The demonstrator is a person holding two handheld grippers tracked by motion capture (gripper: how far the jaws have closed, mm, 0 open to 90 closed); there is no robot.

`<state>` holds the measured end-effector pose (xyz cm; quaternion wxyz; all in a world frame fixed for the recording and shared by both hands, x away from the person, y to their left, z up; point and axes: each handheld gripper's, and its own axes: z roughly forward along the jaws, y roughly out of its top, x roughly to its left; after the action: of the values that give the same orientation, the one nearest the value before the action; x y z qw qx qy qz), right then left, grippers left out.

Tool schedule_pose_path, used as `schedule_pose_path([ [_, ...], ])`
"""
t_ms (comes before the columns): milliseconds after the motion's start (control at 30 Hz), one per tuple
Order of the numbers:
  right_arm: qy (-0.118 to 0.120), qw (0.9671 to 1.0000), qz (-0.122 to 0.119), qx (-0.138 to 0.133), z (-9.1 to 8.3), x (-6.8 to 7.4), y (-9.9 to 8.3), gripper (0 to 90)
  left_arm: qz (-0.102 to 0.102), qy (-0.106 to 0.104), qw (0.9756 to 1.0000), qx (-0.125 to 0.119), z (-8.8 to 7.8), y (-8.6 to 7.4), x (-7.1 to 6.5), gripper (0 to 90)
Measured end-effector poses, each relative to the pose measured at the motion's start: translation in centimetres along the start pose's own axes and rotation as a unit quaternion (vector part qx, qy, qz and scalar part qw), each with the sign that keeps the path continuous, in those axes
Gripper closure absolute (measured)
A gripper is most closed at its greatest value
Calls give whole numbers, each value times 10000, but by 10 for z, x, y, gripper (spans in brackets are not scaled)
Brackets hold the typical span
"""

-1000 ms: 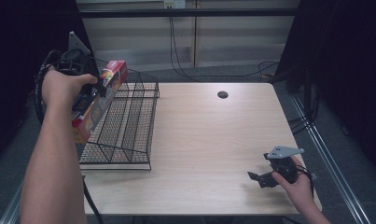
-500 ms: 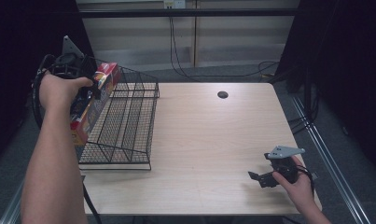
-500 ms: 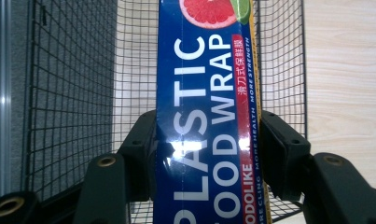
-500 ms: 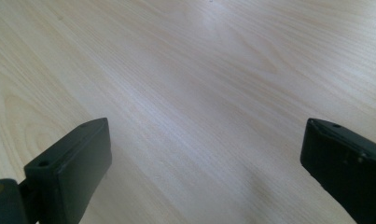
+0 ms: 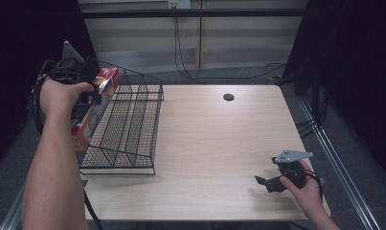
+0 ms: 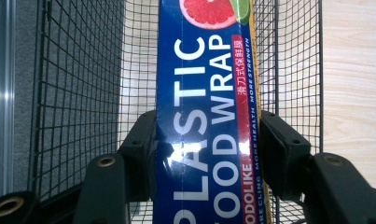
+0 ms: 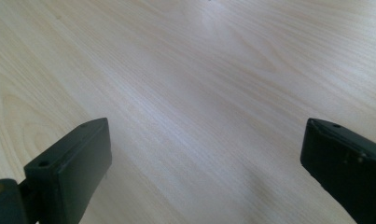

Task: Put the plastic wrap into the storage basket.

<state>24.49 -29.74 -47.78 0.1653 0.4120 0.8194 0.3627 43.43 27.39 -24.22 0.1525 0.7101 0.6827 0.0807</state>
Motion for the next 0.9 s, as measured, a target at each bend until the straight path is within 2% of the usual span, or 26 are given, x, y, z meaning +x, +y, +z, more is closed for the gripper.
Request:
schedule_pose_path([
  [33, 3, 10000, -3, 3, 0, 0, 0, 19, -43, 2, 10000, 3, 1, 0, 0, 451],
  [100, 21, 10000, -17, 2, 0, 0, 0, 19, 54, 64, 10000, 32, 3, 0, 3, 451],
  [200, 24, 10000, -22, 16, 1, 0, 0, 19, -49, 53, 10000, 51, 6, 0, 3, 451],
  [267, 32, 10000, -23, 16, 2, 0, 0, 19, -15, 85, 9999, 57, 7, 0, 5, 451],
  [367, 42, 10000, -11, 32, 3, 0, 0, 20, -71, 86, 9999, 60, 9, -1, 4, 450],
  [400, 57, 10000, -13, 29, 3, 0, 0, 19, -12, 105, 9999, 67, 10, -1, 6, 450],
  [433, 45, 10000, -13, 31, 4, 0, 0, 20, -83, 69, 9999, 49, 11, -1, 6, 450],
  [633, 62, 10000, -11, 29, 5, -1, 1, 20, -57, 113, 9999, 113, 17, 1, 8, 448],
  [667, 74, 10000, -14, 27, 5, -1, 1, 19, -138, 120, 9998, 92, 19, 1, 7, 447],
  [767, 67, 10000, -2, 39, 5, -2, 1, 19, -164, 140, 9996, 182, 27, 1, 7, 445],
  [833, 86, 10000, -35, 20, 7, -2, 2, 19, -55, 173, 9996, 201, 29, 1, 10, 443],
  [867, 103, 9999, -14, 42, 7, -2, 2, 19, -125, 175, 9996, 176, 31, 1, 10, 443],
  [900, 119, 9999, -12, 54, 7, -1, 2, 19, -72, 212, 9996, 197, 31, 2, 10, 442],
])
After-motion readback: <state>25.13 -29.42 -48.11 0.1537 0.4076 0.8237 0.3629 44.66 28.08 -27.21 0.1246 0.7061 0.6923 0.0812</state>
